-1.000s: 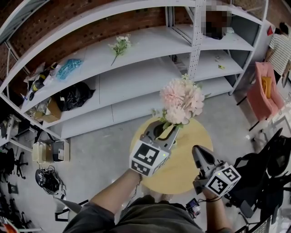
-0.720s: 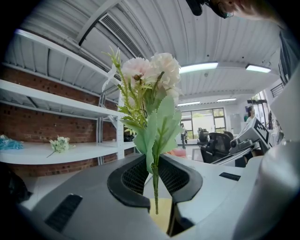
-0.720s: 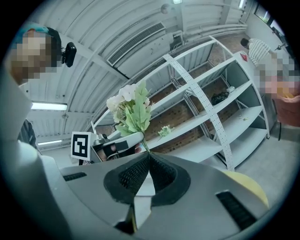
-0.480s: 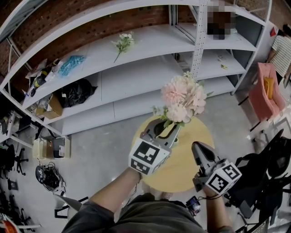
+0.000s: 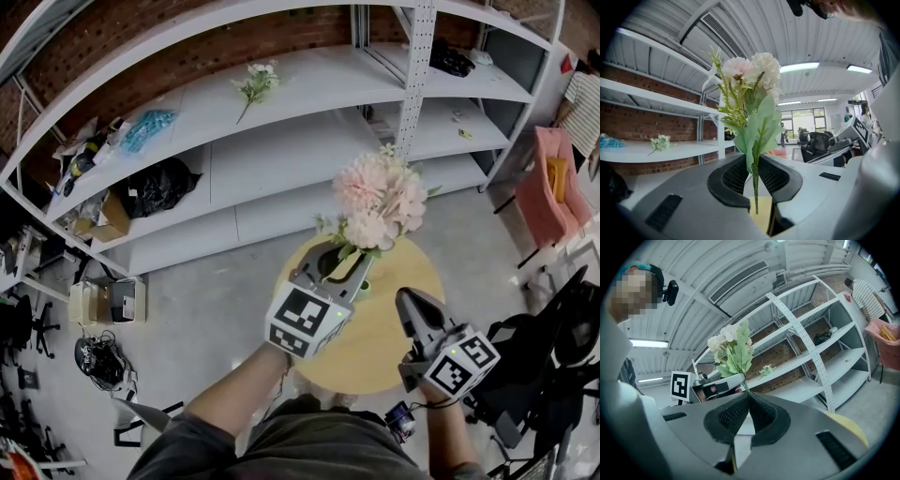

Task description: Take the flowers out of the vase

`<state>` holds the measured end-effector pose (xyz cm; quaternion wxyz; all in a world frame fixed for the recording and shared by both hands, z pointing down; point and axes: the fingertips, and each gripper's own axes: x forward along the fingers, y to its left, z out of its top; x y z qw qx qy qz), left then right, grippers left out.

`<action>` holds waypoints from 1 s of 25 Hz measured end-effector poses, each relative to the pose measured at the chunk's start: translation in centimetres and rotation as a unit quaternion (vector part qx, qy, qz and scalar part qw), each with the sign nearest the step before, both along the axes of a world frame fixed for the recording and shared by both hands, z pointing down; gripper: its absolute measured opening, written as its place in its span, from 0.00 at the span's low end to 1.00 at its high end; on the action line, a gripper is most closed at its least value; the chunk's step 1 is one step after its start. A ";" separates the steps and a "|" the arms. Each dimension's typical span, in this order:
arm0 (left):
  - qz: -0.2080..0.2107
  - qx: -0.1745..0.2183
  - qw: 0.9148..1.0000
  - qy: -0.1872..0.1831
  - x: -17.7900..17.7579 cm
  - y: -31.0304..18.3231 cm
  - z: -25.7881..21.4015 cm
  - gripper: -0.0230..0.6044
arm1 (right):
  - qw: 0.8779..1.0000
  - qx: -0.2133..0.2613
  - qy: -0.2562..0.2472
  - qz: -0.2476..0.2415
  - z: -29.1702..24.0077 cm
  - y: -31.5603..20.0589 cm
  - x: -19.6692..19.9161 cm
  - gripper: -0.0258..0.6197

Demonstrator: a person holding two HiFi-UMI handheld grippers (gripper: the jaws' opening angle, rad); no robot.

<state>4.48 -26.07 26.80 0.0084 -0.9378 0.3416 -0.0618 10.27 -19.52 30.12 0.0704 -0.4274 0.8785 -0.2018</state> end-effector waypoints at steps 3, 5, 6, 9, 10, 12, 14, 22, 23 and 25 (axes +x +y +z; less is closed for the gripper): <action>0.001 -0.002 1.000 -0.001 0.0 -0.1 0.2 0.15 | 1.000 -0.001 0.003 -0.001 0.1 0.0 -0.1 0.06; 0.001 -0.003 1.000 0.000 0.1 -0.2 0.3 0.15 | 1.000 -0.001 0.003 -0.001 0.2 0.0 0.0 0.06; 0.001 -0.003 1.000 0.000 0.1 -0.2 0.4 0.15 | 1.000 -0.002 0.004 0.000 0.2 0.0 0.0 0.06; 0.001 -0.003 1.000 -0.001 0.1 -0.2 0.4 0.15 | 1.000 -0.002 0.004 0.001 0.3 -0.1 0.0 0.06; 0.000 -0.003 1.000 -0.001 0.1 -0.3 0.4 0.15 | 1.000 -0.002 0.004 0.001 0.3 -0.1 0.0 0.06; 0.001 -0.001 1.000 0.000 0.1 -0.3 0.5 0.15 | 1.000 -0.002 0.004 0.000 0.4 -0.1 0.0 0.06; 0.002 -0.001 1.000 0.001 0.1 -0.3 0.5 0.15 | 1.000 -0.002 0.004 0.000 0.5 -0.1 0.0 0.06; 0.003 -0.005 1.000 0.004 0.2 -0.3 0.7 0.15 | 1.000 -0.004 0.006 0.003 0.5 -0.2 0.0 0.06; 0.003 -0.007 1.000 0.004 0.2 -0.3 0.8 0.15 | 1.000 -0.005 0.006 0.004 0.5 -0.2 0.0 0.06; 0.003 -0.011 1.000 0.002 0.2 -0.3 1.0 0.15 | 1.000 -0.006 0.007 0.003 0.5 -0.3 0.0 0.06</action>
